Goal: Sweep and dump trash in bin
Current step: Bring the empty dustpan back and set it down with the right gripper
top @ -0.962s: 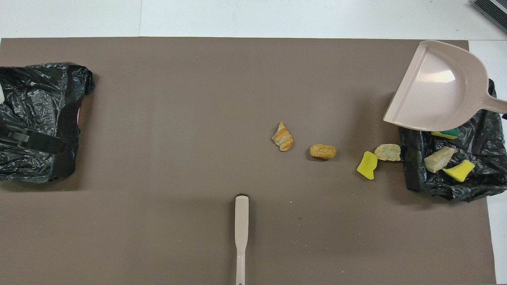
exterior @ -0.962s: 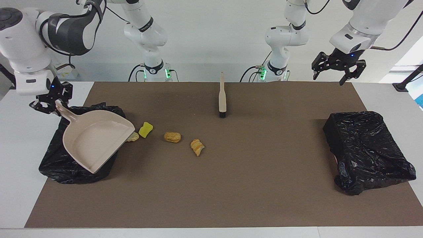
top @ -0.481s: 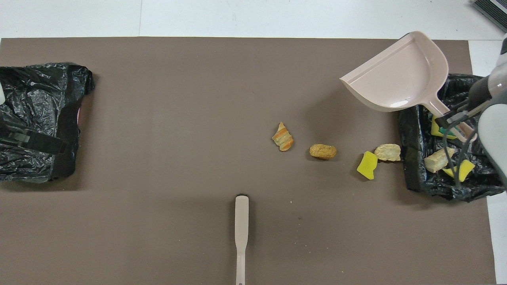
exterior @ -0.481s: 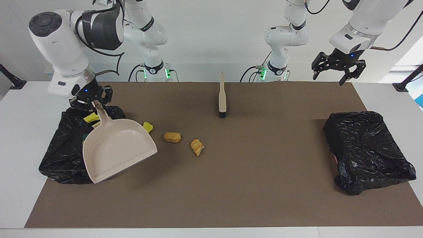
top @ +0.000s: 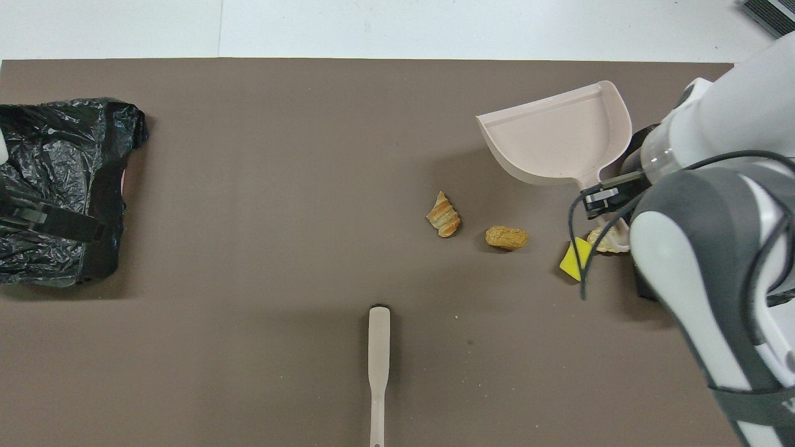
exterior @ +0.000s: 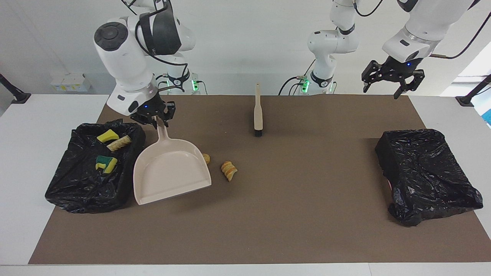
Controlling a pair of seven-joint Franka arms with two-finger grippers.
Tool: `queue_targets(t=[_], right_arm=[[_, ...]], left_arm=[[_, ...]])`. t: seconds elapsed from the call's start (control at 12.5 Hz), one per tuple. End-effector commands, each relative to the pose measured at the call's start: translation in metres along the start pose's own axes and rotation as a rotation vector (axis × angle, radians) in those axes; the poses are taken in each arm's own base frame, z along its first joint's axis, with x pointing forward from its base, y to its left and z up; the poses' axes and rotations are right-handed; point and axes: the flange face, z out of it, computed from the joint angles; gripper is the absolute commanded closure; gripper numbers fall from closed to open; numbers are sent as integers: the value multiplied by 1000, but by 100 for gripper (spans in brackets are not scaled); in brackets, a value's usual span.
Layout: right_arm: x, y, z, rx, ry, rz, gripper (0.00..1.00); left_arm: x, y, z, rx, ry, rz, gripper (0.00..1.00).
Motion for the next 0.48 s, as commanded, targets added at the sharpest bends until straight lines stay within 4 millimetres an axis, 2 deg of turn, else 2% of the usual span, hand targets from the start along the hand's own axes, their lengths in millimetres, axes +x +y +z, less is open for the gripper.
queue_targets(t=[0.0,0.24,0.4], right_arm=[[-2,-68,8,18,41,72,100],[1,-158,36,33,65,152,100],[4,-192,52,46,77,178,100]], left_arm=[[-8,-2,0,19,-4,1,0],[-7,-1,-1,19,1,1,0],[-7,-2,-1,20,-1,-1,0]])
